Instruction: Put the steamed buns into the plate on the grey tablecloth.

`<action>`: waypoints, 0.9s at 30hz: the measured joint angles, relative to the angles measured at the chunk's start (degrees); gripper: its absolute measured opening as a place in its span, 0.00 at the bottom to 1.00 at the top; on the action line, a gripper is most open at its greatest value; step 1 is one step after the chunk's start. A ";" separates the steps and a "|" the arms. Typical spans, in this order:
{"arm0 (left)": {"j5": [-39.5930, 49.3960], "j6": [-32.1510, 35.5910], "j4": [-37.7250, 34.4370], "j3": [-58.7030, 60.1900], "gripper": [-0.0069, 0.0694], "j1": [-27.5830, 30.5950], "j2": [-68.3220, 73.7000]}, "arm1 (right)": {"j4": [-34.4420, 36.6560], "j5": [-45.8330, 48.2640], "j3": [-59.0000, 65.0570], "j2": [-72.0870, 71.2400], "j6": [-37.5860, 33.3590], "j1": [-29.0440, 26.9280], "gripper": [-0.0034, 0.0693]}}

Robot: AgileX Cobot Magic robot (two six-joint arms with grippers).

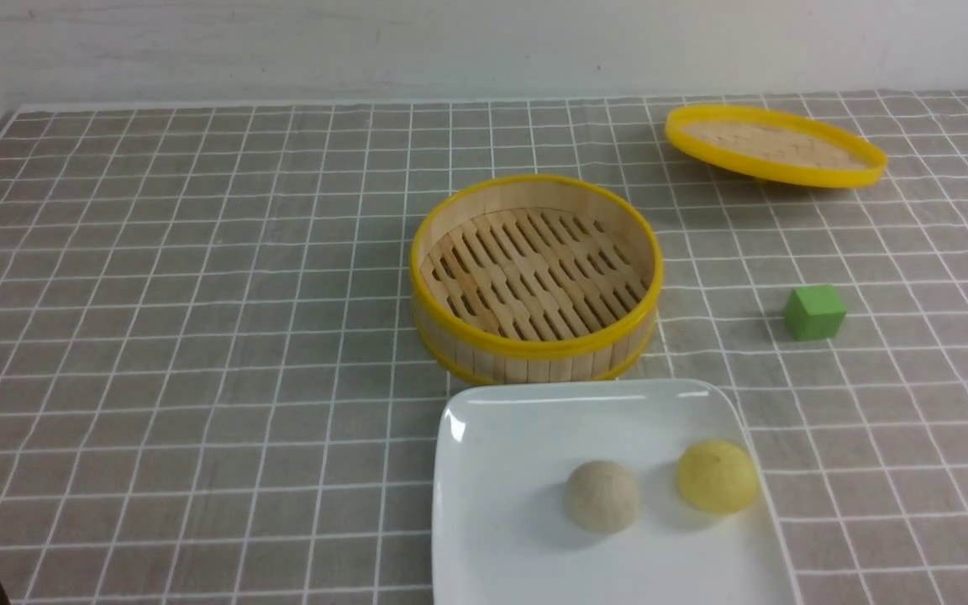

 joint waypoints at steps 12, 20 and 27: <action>0.82 -1.35 2.19 0.00 0.18 -2.95 0.00 | 0.00 0.00 0.00 0.00 0.00 0.00 0.19; 0.91 -1.35 2.31 0.00 0.19 -4.08 0.00 | 0.06 0.00 0.00 0.00 0.00 0.00 0.21; 1.07 -2.15 2.36 -0.05 0.20 -1.06 0.00 | 0.06 0.00 0.00 0.00 0.00 0.00 0.22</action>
